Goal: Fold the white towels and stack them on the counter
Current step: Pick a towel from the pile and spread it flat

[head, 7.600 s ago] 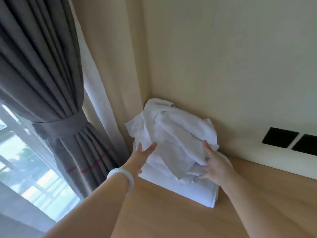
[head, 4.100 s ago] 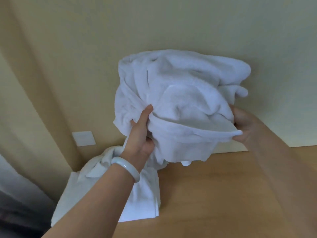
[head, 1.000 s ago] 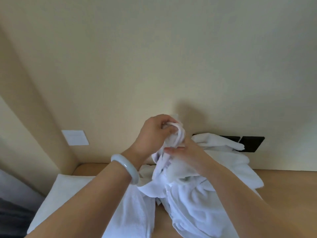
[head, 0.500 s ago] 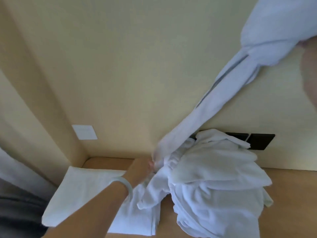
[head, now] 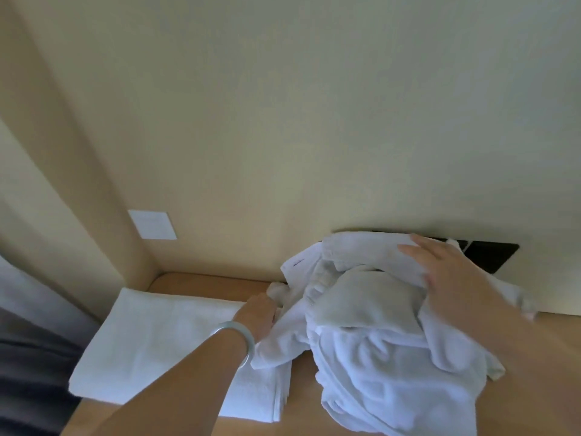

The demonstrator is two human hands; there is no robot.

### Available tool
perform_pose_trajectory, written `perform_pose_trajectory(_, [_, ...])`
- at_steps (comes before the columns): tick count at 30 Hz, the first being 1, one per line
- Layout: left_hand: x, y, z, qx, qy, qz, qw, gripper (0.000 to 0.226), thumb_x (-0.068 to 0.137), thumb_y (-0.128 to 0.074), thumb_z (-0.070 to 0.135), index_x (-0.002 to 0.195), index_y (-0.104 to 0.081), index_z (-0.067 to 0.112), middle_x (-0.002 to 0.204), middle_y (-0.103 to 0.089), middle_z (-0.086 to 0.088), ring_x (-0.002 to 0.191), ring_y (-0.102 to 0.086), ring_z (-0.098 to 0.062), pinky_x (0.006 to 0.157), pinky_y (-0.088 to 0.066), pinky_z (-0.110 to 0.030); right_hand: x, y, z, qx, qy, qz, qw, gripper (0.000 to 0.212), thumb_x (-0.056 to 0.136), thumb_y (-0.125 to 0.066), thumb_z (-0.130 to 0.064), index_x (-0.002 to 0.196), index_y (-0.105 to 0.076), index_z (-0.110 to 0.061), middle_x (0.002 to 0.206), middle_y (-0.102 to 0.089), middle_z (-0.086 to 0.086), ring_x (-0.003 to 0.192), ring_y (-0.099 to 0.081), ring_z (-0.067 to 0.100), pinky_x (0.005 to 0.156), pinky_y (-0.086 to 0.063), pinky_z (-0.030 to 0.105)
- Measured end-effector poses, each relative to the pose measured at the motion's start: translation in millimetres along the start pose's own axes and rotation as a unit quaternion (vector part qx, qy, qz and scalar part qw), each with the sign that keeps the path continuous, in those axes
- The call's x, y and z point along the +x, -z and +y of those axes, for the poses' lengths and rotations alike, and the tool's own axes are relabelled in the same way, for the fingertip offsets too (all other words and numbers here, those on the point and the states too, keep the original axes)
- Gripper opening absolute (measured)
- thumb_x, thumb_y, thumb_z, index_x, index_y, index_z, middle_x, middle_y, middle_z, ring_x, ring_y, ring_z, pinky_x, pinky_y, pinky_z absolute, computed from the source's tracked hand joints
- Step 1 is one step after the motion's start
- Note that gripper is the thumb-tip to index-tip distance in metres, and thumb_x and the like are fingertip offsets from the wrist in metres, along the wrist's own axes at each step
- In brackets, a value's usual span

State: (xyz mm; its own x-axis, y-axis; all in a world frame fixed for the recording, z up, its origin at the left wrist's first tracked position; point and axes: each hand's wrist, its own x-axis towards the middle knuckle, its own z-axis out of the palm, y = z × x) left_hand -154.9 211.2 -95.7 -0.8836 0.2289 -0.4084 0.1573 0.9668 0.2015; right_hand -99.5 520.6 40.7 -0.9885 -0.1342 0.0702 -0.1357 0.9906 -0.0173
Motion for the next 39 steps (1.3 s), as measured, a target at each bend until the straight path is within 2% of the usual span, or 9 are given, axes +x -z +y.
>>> perform_pose_trajectory(5, [-0.4,25.3,-2.4,-0.171,0.012,0.105,0.980,0.013,0.092,-0.059,0.015,0.079,-0.061,0.017,0.085,-0.062,-0.004,0.081,-0.063,-0.023,0.070,-0.045,-0.028,-11.7,-65.4,-24.7,0.018,-0.049,-0.159,0.986,0.075,0.082,-0.007,-0.071,0.149,0.009,-0.041,0.161,0.004,-0.012,0.149,0.000,0.013,0.115,-0.014,0.057])
perform_pose_trajectory(9, [2.6,7.9,-0.6,-0.351,0.037,0.118,0.928,0.014,0.090,-0.062,0.012,0.103,-0.062,0.017,0.106,-0.063,-0.006,0.097,-0.062,-0.025,0.087,-0.052,-0.033,-18.8,-75.9,-44.4,0.012,-0.091,-0.017,0.996,0.076,0.091,-0.003,-0.065,0.149,-0.028,-0.023,0.156,-0.031,0.006,0.144,-0.028,0.027,0.107,-0.024,0.066])
perform_pose_trajectory(14, [-10.7,-25.0,-13.4,-0.247,0.007,0.212,0.946,0.058,0.094,-0.057,0.009,0.147,-0.034,0.016,0.151,-0.032,-0.001,0.139,-0.034,-0.018,0.113,-0.027,-0.024,-30.7,-77.2,-117.3,0.057,0.086,0.219,0.970,0.044,0.098,-0.033,-0.019,0.135,-0.049,-0.002,0.151,-0.037,0.015,0.142,-0.031,0.030,0.112,-0.026,0.054])
perform_pose_trajectory(18, [-41.5,-45.6,-61.3,-0.103,0.116,0.303,0.940,0.056,0.102,-0.040,0.031,0.152,-0.027,0.009,0.160,-0.022,-0.010,0.150,-0.012,-0.025,0.122,-0.004,-0.043,-30.0,-111.1,-205.6,0.124,0.200,0.107,0.966,0.049,0.088,-0.043,-0.011,0.137,-0.052,-0.010,0.150,-0.042,0.007,0.141,-0.033,0.020,0.117,-0.020,0.035])
perform_pose_trajectory(20, [-59.3,-50.6,-90.3,-0.055,0.182,0.248,0.950,0.069,0.099,-0.012,0.055,0.153,-0.027,0.015,0.160,-0.023,-0.011,0.148,-0.017,-0.035,0.115,-0.015,-0.061,-20.2,-141.7,-234.2,0.086,0.215,0.014,0.973,0.051,0.091,-0.035,-0.025,0.139,-0.049,-0.014,0.150,-0.042,0.006,0.138,-0.039,0.021,0.115,-0.029,0.034])
perform_pose_trajectory(24, [-61.0,-58.9,-131.5,-0.005,0.182,0.090,0.979,0.100,0.045,0.046,0.076,0.140,0.033,0.046,0.161,0.023,0.005,0.148,0.014,-0.037,0.112,-0.006,-0.069,6.3,-190.4,-245.0,0.063,0.079,-0.211,0.972,0.062,0.091,-0.020,-0.060,0.134,-0.052,-0.029,0.138,-0.053,0.013,0.116,-0.060,0.040,0.095,-0.050,0.053])
perform_pose_trajectory(29, [-60.6,-46.8,-144.6,-0.012,0.145,0.032,0.989,0.097,0.037,0.041,0.084,0.130,0.039,0.055,0.156,0.033,0.010,0.145,0.025,-0.037,0.110,0.000,-0.073,14.7,-177.6,-250.9,0.074,0.067,-0.266,0.959,0.085,0.077,-0.004,-0.076,0.153,-0.003,-0.037,0.162,0.003,0.011,0.147,0.000,0.042,0.114,-0.008,0.060])
perform_pose_trajectory(33, [-77.4,-46.1,-151.3,-0.009,0.147,0.015,0.989,0.089,0.042,0.037,0.086,0.126,0.042,0.056,0.149,0.041,0.016,0.146,0.026,-0.033,0.110,0.000,-0.073,3.1,-163.4,-260.7,0.075,0.082,-0.276,0.955,0.073,0.094,-0.031,-0.064,0.154,-0.001,-0.034,0.162,0.011,0.010,0.147,0.008,0.039,0.115,0.005,0.057])
perform_pose_trajectory(39, [-79.9,-46.0,-153.2,-0.024,0.171,-0.006,0.985,0.074,0.089,-0.015,0.076,0.139,0.032,0.049,0.158,0.028,0.010,0.148,0.020,-0.031,0.114,0.000,-0.067,-25.4,-140.7,-235.8,0.116,0.102,-0.261,0.953,0.071,0.097,-0.031,-0.057,0.154,-0.001,-0.028,0.161,0.017,0.003,0.148,0.016,0.022,0.115,0.015,0.056])
